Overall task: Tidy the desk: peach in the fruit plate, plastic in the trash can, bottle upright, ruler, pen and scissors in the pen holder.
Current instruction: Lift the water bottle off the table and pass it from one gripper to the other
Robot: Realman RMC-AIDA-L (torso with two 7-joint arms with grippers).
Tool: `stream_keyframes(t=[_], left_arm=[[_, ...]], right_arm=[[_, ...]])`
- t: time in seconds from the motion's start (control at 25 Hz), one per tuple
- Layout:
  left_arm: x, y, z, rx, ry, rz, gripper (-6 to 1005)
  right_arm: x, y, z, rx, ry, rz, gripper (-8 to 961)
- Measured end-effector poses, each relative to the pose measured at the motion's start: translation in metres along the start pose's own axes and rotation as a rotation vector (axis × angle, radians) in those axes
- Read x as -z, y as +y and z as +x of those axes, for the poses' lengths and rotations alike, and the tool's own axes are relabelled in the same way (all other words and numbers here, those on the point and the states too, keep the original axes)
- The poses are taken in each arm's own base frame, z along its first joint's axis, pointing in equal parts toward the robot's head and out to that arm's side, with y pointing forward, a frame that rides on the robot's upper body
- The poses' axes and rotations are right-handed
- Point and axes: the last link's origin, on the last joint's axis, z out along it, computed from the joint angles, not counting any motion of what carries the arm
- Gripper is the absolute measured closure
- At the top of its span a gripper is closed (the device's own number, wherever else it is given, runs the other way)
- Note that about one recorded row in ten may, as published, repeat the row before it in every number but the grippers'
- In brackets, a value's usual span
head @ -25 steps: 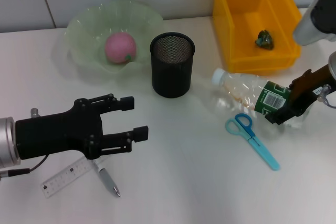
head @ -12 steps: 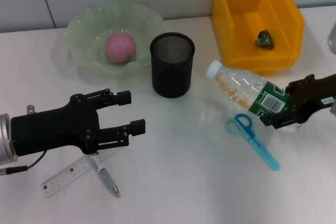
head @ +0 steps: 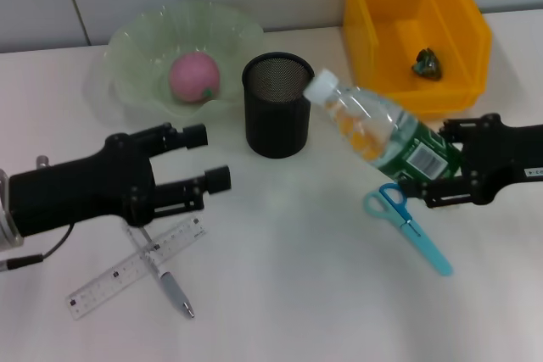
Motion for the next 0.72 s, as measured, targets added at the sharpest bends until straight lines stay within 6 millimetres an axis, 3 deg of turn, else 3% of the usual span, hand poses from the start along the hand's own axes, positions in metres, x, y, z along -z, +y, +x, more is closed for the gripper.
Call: stream_keyframes(t=[0.44,0.72], left_arm=[[0.0,-0.004,0.009,0.061,0.138,0.026,215],[-0.004,-0.006,0.01,0.093,0.194,0.024,215]], right_arm=[[-0.015,0.006,-0.005,0.074,-0.29,-0.048,182],[-0.027,0.007,-0.012,0.083,-0.337,-0.084,182]])
